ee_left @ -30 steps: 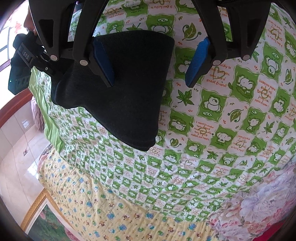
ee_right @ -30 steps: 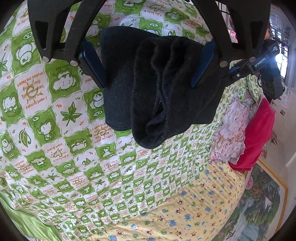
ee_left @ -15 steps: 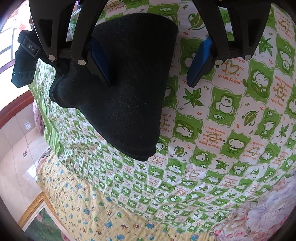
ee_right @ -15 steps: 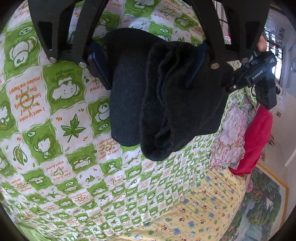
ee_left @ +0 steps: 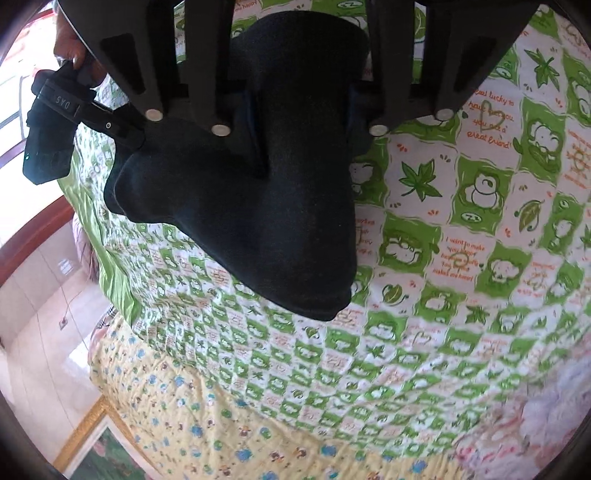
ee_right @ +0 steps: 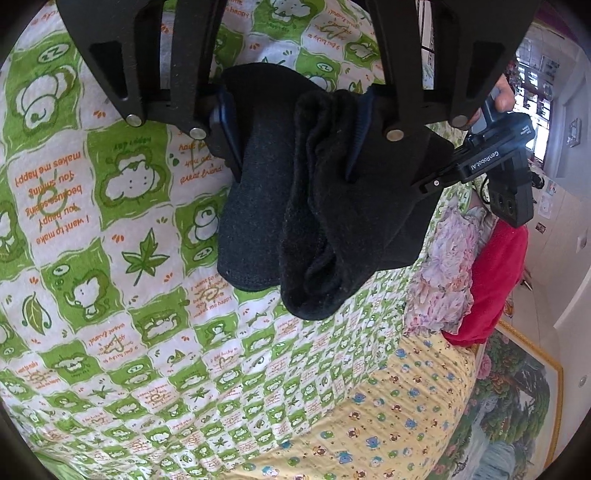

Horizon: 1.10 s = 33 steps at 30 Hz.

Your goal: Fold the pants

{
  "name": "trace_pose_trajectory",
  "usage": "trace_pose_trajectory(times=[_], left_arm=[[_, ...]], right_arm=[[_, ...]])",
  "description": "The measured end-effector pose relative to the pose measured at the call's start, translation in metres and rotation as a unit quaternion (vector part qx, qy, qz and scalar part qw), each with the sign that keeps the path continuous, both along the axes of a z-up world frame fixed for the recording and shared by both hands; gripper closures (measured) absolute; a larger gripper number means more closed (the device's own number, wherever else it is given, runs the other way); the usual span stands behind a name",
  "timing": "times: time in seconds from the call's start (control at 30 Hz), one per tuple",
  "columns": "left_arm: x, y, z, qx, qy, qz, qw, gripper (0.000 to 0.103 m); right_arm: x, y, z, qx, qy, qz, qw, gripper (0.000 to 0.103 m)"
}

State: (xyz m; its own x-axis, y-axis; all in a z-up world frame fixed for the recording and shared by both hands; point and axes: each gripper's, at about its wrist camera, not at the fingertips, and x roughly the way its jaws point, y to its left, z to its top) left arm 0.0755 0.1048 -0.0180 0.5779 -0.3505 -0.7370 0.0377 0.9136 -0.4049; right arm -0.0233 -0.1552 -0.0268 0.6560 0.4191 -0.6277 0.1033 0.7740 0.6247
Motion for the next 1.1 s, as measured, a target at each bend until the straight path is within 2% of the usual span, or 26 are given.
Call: trace_pose_trajectory(times=[0.3,0.5,0.83,1.1], left_arm=[[-0.017,0.0,0.022,0.01,-0.027,0.007,0.9996,0.077],[-0.031,0.014,0.04,0.012,-0.047,0.036,0.9982,0.077],[-0.047,0.063,0.066,0.034,-0.075,0.105,0.9911,0.077],[-0.039,0.103,0.064,0.039,-0.07,0.153,0.9849,0.077]], right_arm=[[-0.001,0.009,0.024,-0.024,-0.028,0.011,0.999,0.056],[0.01,0.024,0.041,-0.024,-0.046,0.035,0.998,0.057],[0.059,0.064,0.062,-0.037,-0.075,0.098,0.992,0.057],[0.106,0.099,0.065,-0.06,-0.081,0.139,0.985,0.057]])
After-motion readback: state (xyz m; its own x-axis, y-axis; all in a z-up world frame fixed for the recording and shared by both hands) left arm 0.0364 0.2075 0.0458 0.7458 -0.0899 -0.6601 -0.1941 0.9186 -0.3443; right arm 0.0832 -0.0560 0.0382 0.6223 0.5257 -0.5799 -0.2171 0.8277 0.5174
